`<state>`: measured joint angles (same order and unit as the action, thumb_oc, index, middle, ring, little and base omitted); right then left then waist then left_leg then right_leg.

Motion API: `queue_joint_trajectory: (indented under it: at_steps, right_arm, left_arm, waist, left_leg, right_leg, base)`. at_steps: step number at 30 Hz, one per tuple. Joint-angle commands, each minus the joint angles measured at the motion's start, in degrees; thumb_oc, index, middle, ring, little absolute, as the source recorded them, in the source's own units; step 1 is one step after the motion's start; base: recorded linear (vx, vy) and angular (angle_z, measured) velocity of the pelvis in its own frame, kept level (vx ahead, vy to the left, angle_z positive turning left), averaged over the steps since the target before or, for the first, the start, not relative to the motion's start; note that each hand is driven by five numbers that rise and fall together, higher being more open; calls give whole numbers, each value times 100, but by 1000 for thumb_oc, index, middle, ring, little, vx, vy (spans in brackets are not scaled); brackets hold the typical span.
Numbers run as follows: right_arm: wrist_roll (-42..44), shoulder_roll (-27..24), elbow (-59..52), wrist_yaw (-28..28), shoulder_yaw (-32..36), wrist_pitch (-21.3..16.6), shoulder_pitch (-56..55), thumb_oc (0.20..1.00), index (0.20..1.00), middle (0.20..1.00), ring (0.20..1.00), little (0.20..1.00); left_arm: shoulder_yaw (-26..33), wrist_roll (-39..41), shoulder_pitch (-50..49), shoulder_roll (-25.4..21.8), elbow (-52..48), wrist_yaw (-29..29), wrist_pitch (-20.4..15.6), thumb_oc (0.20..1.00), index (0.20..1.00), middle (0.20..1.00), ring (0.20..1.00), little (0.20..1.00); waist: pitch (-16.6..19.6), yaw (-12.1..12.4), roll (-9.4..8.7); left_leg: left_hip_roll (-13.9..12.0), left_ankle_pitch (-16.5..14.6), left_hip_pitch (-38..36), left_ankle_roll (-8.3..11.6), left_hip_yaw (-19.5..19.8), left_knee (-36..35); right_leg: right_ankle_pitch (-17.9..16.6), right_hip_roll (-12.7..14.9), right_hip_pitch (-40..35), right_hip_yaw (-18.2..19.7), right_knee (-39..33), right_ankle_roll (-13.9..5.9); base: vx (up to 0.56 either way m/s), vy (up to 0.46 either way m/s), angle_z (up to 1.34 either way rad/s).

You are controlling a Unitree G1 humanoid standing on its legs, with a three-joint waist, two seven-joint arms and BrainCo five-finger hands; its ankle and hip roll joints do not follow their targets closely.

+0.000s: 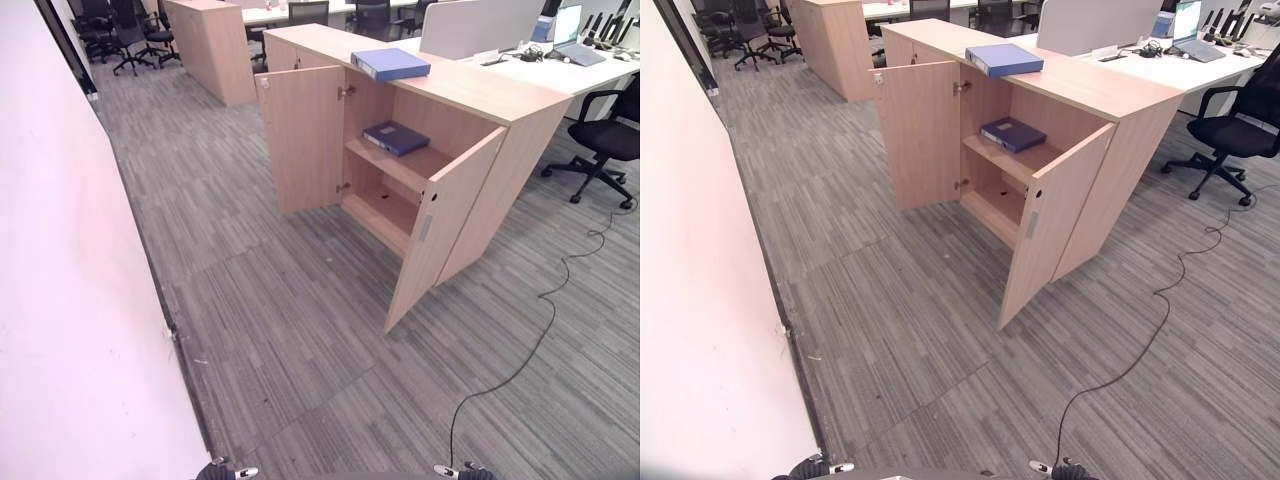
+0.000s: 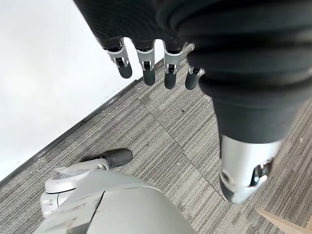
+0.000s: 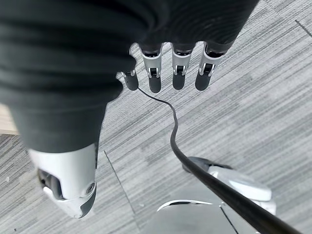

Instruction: Put the empty folder in the office cabinet

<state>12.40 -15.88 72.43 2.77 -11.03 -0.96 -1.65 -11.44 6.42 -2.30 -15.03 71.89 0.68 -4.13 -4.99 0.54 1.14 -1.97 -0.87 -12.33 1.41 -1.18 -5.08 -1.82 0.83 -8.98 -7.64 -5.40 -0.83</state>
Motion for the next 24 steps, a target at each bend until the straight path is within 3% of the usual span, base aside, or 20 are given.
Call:
queue_joint_trajectory:
  at_steps: [1,24]
  right_arm:
    - [91,-99,293,49,-202,-98,321,1000,1000,1000,1000,1000]
    - [126,-97,285,57,-203,-105,321,1000,1000,1000,1000,1000]
  left_arm:
    - [-42,93,345,45,276,9,-103,1000,1000,1000,1000,1000]
    - [14,183,337,62,312,8,-108,1000,1000,1000,1000,1000]
  waist:
    - [-170,-20,-246]
    - [-185,4,-261]
  left_leg:
    - [206,-266,82,44,162,8]
    - [188,-213,133,65,200,8]
  right_leg:
    - [410,324,-302,-188,74,-554]
    - [382,320,-260,-240,80,-548]
  base:
    - [0,0,0]
    - [0,0,0]
